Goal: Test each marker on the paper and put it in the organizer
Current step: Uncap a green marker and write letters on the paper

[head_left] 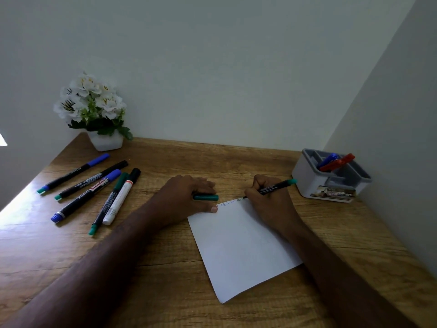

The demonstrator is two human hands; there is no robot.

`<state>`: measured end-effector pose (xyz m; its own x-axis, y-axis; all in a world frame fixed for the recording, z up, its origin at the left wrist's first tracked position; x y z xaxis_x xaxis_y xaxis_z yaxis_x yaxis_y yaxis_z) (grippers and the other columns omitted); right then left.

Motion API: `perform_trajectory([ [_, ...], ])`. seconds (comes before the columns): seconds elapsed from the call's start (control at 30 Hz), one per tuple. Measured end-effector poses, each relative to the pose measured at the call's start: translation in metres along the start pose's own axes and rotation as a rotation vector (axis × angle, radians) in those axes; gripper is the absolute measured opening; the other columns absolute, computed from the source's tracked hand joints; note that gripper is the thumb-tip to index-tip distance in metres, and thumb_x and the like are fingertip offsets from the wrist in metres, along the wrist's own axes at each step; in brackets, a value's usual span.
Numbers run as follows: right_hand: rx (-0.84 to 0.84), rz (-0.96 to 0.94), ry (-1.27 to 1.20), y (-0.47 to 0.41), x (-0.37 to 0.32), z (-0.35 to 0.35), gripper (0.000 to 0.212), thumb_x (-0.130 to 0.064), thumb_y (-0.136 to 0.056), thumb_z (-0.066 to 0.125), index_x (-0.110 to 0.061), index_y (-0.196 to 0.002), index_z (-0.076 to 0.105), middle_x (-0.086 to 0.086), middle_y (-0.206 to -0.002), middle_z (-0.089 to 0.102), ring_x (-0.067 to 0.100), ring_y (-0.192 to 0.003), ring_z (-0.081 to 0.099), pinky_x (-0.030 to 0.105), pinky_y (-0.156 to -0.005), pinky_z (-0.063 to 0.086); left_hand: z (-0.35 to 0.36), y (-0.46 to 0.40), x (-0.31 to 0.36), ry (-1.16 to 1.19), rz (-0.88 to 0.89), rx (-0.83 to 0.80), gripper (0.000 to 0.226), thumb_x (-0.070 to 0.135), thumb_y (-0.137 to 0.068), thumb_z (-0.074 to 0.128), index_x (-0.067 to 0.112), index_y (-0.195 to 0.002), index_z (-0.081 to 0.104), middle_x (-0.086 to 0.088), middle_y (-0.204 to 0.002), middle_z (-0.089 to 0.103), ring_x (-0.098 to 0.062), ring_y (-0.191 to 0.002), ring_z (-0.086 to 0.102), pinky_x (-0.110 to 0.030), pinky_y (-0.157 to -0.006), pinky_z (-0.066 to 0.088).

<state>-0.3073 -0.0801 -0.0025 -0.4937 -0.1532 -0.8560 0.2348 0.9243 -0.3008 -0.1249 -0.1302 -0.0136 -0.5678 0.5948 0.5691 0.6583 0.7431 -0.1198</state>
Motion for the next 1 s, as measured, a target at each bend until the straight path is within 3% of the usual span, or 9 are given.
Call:
perform_trajectory([
  [0.17,-0.009,-0.015,0.008,0.0029,-0.0016,-0.0003,0.032,0.004,-0.081,0.061,0.001,-0.058,0.04,0.0,-0.053,0.038,0.005,-0.049,0.032,0.015,-0.046,0.027,0.0007,-0.0008,-0.002,0.02,-0.01,-0.006,0.054,0.048,-0.078,0.075,0.033,-0.128,0.061,0.015,-0.143,0.051,-0.002,-0.135,0.039,-0.029,-0.112,0.032],
  [0.27,0.026,-0.007,-0.004,0.0021,-0.0015,-0.0032,0.033,0.004,-0.081,0.061,-0.007,-0.056,0.042,0.0,-0.053,0.038,0.004,-0.05,0.032,0.015,-0.046,0.028,0.001,-0.0018,-0.0029,0.015,-0.01,0.0,0.053,0.048,-0.078,0.075,0.032,-0.127,0.062,0.015,-0.143,0.051,0.0,-0.135,0.038,-0.025,-0.11,0.03],
  [0.47,0.024,-0.004,0.035,0.0009,0.0006,-0.0027,0.032,0.002,-0.079,0.061,0.002,-0.059,0.037,0.004,-0.055,0.036,0.008,-0.052,0.03,0.02,-0.045,0.024,0.0006,-0.0014,-0.0022,0.01,-0.003,0.0,0.053,0.048,-0.078,0.075,0.032,-0.127,0.063,0.015,-0.143,0.051,-0.001,-0.135,0.04,-0.028,-0.112,0.031],
  [0.73,0.041,-0.015,0.009,0.0017,-0.0005,-0.006,0.034,0.004,-0.079,0.061,-0.006,-0.056,0.04,0.005,-0.055,0.036,0.011,-0.053,0.031,0.018,-0.046,0.025,0.001,-0.0015,-0.004,0.018,-0.002,0.001,0.054,0.048,-0.078,0.075,0.032,-0.128,0.062,0.014,-0.143,0.051,0.004,-0.13,0.038,-0.023,-0.107,0.03],
  [1.0,0.04,0.012,0.014,0.0014,0.0013,-0.0053,0.031,0.001,-0.08,0.062,-0.009,-0.058,0.043,0.001,-0.054,0.039,0.008,-0.053,0.033,0.019,-0.046,0.027,0.0008,-0.0006,-0.0024,0.013,-0.015,-0.011,0.053,0.047,-0.08,0.073,0.031,-0.129,0.061,0.013,-0.145,0.049,-0.003,-0.136,0.038,-0.026,-0.109,0.03],
])
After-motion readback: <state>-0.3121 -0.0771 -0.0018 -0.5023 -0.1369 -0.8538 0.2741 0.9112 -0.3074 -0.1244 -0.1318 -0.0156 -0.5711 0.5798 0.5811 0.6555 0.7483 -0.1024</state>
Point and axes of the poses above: each hand's wrist, its own y-axis away from the middle knuckle, its own z-axis out of the palm, x = y × z, the point moved 9 cm from there along -y, towards the middle knuckle
